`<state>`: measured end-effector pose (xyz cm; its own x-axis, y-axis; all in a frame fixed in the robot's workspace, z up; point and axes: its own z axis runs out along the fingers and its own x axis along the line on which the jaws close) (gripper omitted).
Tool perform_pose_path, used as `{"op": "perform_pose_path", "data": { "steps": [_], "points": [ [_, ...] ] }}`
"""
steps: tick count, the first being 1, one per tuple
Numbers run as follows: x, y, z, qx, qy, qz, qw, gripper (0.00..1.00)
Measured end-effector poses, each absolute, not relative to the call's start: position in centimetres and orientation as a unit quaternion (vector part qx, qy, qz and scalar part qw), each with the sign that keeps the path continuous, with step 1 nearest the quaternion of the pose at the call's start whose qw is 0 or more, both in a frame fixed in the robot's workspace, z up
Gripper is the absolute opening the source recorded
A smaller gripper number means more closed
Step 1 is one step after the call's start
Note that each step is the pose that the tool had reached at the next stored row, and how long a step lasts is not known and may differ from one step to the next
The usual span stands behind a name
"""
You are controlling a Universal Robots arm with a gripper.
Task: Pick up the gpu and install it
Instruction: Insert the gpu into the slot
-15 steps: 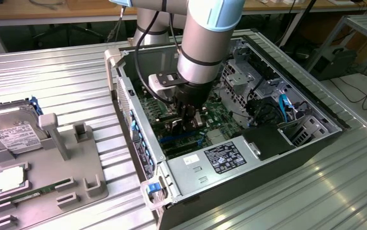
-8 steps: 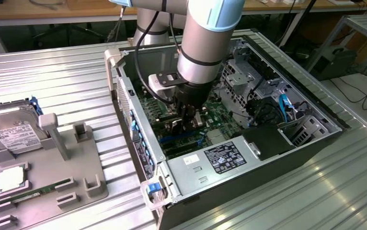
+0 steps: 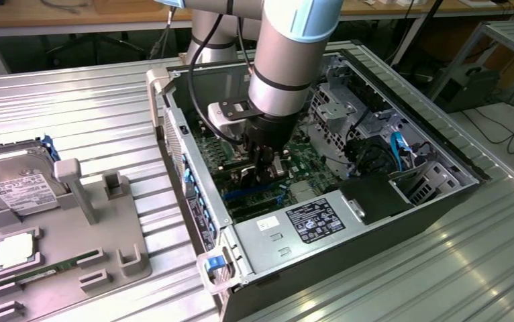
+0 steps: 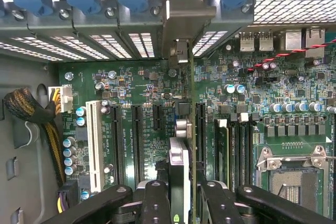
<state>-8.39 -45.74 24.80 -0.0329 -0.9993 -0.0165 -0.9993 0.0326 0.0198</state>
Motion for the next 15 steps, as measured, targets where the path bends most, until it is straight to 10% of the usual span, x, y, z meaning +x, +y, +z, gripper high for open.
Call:
{"op": "perform_pose_path", "data": {
  "steps": [15],
  "points": [
    [-8.39, -45.64, 24.61, 0.695, -0.719, -0.013, 0.001, 0.28]
  ]
}}
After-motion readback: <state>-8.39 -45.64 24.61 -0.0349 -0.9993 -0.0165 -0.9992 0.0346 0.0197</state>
